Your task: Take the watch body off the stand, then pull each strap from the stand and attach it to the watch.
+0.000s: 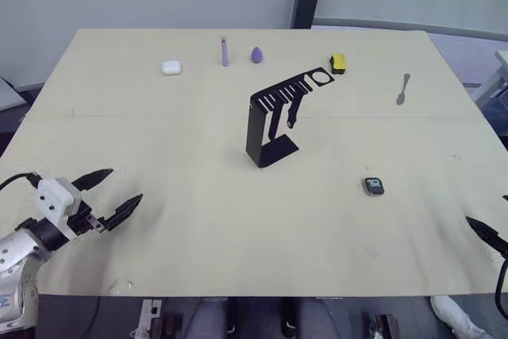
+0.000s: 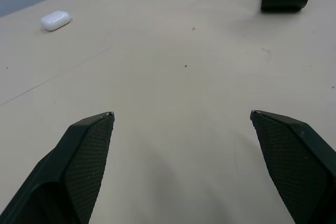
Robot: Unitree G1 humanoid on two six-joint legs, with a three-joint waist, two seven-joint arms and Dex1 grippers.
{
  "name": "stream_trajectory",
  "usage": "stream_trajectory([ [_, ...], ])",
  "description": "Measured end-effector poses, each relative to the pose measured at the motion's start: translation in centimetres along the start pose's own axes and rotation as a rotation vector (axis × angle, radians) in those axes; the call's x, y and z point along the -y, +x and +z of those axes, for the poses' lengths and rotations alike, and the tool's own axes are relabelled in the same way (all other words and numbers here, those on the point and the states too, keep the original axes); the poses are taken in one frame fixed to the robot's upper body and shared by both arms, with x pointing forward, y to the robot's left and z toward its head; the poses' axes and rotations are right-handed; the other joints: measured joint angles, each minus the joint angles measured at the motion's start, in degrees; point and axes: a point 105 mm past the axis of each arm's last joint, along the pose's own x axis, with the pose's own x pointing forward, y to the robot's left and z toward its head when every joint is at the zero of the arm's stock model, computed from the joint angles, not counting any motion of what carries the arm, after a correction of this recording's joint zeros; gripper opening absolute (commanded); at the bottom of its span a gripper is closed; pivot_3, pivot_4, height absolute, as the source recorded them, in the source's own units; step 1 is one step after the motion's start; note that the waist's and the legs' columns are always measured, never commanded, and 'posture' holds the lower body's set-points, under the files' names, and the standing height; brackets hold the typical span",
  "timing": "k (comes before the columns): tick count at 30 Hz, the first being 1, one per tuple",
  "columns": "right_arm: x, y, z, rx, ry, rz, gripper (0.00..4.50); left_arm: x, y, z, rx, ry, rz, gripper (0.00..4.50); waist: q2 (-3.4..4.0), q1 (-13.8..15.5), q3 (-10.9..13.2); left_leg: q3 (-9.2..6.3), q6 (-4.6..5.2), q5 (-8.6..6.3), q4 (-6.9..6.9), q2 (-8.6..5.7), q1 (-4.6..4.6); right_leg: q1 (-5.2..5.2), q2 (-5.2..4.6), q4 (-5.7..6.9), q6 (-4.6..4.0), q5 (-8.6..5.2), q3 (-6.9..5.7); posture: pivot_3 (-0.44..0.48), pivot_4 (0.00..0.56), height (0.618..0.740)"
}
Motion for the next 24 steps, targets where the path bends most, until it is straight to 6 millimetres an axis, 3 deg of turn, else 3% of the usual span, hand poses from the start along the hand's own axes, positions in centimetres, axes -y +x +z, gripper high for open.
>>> stream_trajectory([
  [4, 0.0, 0.9, 0.7, 0.047, -0.045, 0.029, 4.48, 0.4, 1.0, 1.2, 0.037, -0.033, 0.026, 4.50, 0.00, -0.1, 0.0, 0.03, -0.15, 0.05, 0.01, 0.06, 0.07, 0.04, -0.02, 0.01, 0.01, 0.06, 0.08, 0.000, 0.150, 0.740],
  [7, -0.2, 2.7, 2.1, 0.113, -0.049, 0.067, 4.48, 1.4, 2.6, 3.4, 0.118, -0.016, 0.024, 4.50, 0.02, -0.1, 0.0, 0.11, -0.26, 0.08, -0.03, 0.07, 0.20, 0.11, -0.01, 0.03, 0.02, 0.07, 0.14, 0.000, 0.150, 0.740],
  [10, -0.8, 5.1, 4.7, 0.236, 0.008, 0.091, 4.48, 4.0, 4.8, 6.6, 0.215, -0.036, -0.008, 4.50, 0.01, -0.2, 0.0, 0.20, -0.15, 0.14, -0.02, 0.15, 0.41, 0.25, 0.06, 0.08, 0.04, 0.08, 0.25, 0.000, 0.150, 0.740],
  [13, -2.5, 7.2, 7.0, 0.310, 0.024, 0.166, 4.48, 7.0, 6.2, 8.6, 0.263, -0.059, -0.078, 4.50, 0.04, 0.0, 0.0, 0.29, -0.14, 0.15, -0.08, 0.19, 0.51, 0.25, 0.16, 0.13, 0.03, 0.07, 0.32, 0.000, 0.150, 0.740],
  [17, -6.2, 8.9, 8.7, 0.421, 0.033, 0.295, 4.48, 9.2, 7.9, 8.4, 0.276, -0.203, -0.013, 4.50, 0.05, 0.1, 0.0, 0.30, -0.11, 0.17, 0.00, 0.17, 0.52, 0.29, 0.30, 0.16, 0.03, 0.07, 0.32, 0.000, 0.150, 0.740],
  [20, -8.9, 10.1, 9.6, 0.459, 0.037, 0.404, 4.48, 12.5, 9.5, 7.6, 0.234, -0.235, -0.036, 4.50, 0.04, 0.3, 0.0, 0.33, -0.05, 0.14, 0.05, 0.06, 0.50, 0.28, 0.27, 0.18, 0.04, 0.07, 0.35, 0.000, 0.150, 0.740],
  [24, -10.9, 11.1, 10.8, 0.492, 0.044, 0.483, 4.48, 14.6, 11.5, 7.8, 0.236, -0.235, -0.039, 4.50, 0.04, 1.2, 0.0, 0.32, -0.03, 0.12, 0.09, 0.08, 0.49, 0.26, 0.25, 0.16, 0.04, 0.07, 0.33, 0.000, 0.150, 0.740],
])
